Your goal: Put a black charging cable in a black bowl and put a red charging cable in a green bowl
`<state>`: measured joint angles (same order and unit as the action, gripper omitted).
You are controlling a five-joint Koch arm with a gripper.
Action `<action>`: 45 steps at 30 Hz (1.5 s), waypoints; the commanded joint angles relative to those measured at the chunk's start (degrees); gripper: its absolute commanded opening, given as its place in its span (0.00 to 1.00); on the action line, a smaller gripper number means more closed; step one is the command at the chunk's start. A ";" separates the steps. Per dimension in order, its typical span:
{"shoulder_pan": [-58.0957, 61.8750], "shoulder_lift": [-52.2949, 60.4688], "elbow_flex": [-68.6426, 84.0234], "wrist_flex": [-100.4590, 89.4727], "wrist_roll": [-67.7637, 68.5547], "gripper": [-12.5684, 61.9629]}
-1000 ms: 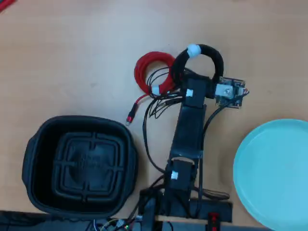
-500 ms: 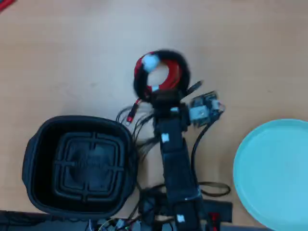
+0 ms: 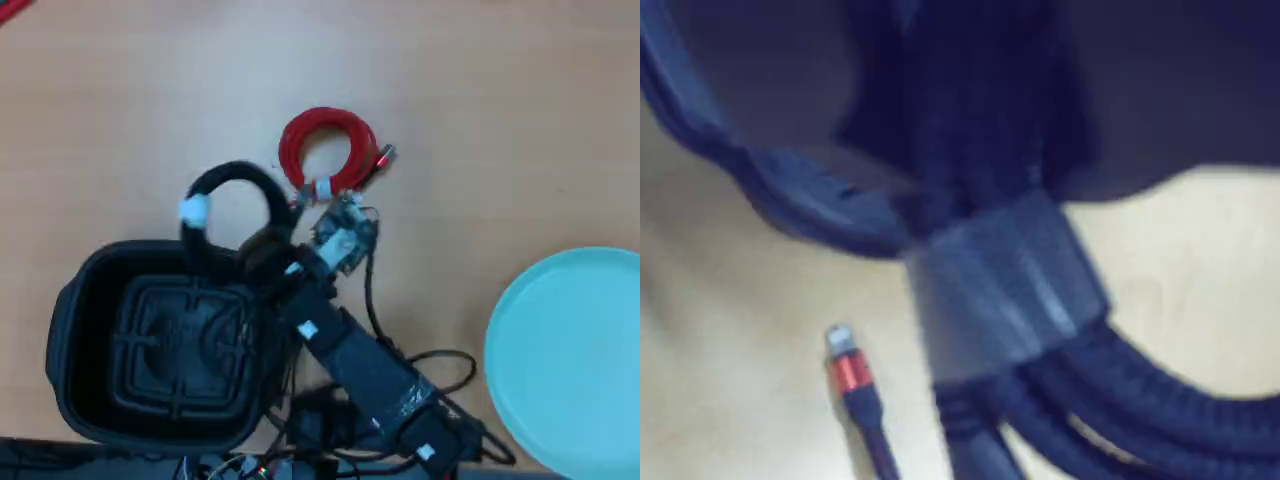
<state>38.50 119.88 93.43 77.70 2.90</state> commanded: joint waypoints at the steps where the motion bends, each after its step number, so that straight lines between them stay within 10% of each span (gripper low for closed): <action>1: -5.54 1.93 -1.23 -11.51 0.44 0.08; 36: -31.90 5.19 18.02 -30.85 2.37 0.11; 40: -32.96 5.19 18.02 -30.85 2.37 0.23; 45: -36.30 5.19 18.19 -30.76 1.93 0.64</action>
<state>3.43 122.96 114.61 53.35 5.36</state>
